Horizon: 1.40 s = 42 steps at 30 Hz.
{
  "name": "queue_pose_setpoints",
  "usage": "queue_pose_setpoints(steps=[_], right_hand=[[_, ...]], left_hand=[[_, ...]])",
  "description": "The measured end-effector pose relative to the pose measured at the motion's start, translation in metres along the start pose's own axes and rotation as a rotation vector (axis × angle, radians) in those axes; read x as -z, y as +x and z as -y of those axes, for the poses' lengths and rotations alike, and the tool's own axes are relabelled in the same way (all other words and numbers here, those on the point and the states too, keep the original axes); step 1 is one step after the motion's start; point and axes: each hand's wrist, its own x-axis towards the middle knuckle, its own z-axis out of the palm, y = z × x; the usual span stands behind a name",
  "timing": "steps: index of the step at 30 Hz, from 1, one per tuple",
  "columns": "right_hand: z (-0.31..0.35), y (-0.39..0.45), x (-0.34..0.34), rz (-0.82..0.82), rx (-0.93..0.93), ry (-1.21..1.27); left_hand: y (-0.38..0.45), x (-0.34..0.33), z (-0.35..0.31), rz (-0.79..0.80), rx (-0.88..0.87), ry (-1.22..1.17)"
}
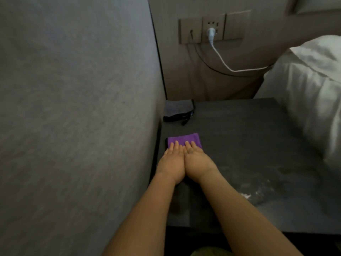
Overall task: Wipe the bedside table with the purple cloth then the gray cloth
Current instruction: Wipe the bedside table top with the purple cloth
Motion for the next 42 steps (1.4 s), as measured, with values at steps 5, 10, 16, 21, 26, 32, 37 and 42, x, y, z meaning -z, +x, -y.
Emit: queue_pose_setpoints(steps=[5,10,16,21,26,32,37,42], right_hand=[[0.032,0.000,0.002,-0.014,0.063,0.014],[0.032,-0.002,0.003,-0.001,0.070,0.025],[0.023,-0.004,0.006,0.007,0.125,0.041],[0.017,-0.004,0.006,0.019,0.157,0.031],[-0.015,-0.018,0.006,-0.013,0.103,0.082],[-0.091,-0.058,0.013,-0.047,-0.023,0.130],[-0.155,-0.086,0.010,-0.085,-0.115,0.156],[-0.214,-0.110,0.009,-0.098,-0.211,0.122]], left_hand=[[-0.020,-0.002,0.027,0.021,0.061,0.007],[-0.018,-0.006,0.026,0.023,0.080,-0.011],[-0.019,-0.002,0.018,0.008,0.112,-0.024],[-0.018,-0.002,0.013,0.011,0.133,-0.016],[-0.006,0.000,-0.017,-0.004,0.076,-0.055],[0.019,0.005,-0.094,-0.024,-0.058,-0.092],[0.035,0.010,-0.161,-0.021,-0.144,-0.080],[0.052,0.012,-0.224,-0.027,-0.217,-0.050]])
